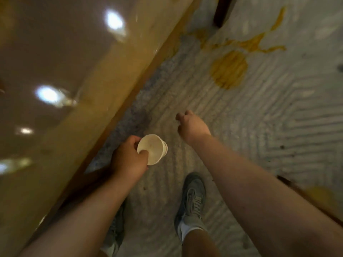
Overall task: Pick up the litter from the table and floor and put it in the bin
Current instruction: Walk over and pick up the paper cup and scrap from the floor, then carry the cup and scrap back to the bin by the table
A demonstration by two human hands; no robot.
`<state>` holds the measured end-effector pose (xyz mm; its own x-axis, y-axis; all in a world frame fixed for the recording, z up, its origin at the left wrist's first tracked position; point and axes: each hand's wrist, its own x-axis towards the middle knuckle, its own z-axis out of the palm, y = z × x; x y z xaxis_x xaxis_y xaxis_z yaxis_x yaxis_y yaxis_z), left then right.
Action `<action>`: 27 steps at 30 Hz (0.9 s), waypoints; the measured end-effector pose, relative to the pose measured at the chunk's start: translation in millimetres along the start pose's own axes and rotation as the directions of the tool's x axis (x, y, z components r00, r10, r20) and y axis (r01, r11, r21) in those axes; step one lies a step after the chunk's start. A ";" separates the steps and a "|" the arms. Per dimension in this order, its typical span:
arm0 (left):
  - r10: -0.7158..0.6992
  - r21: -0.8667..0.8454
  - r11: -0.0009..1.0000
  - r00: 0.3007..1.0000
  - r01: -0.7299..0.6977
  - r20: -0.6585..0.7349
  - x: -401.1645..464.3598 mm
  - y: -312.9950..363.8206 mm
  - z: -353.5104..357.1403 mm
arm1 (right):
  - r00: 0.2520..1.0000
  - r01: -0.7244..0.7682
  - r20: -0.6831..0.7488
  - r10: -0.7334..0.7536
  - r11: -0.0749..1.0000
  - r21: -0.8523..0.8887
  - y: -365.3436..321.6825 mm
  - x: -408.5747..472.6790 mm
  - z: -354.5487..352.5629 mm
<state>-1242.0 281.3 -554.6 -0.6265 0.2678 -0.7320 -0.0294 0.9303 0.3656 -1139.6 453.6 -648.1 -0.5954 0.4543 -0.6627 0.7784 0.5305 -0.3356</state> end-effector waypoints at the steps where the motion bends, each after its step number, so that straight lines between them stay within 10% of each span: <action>1: 0.024 -0.001 1.000 0.999 -0.024 0.026 -11.4 13.5 -7.0 | 1.000 -0.003 -0.023 0.003 1.000 0.028 -1.3 -21.3 -15.6; 13: 0.592 0.150 0.766 0.776 -0.626 0.218 -162.8 189.6 -144.5 | 0.851 -0.151 -0.447 0.278 0.942 0.299 -75.0 -309.8 -203.3; 27: 0.809 0.139 0.152 0.204 -0.979 0.551 -486.7 212.2 -285.4 | 0.327 -0.305 -0.757 0.565 0.822 0.482 -239.0 -725.3 -240.0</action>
<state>-1165.6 276.8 43.2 0.2779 0.9453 -0.1708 0.7167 -0.0857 0.6921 -941.6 169.0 73.3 0.0947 0.9904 0.1009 0.9169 -0.0473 -0.3964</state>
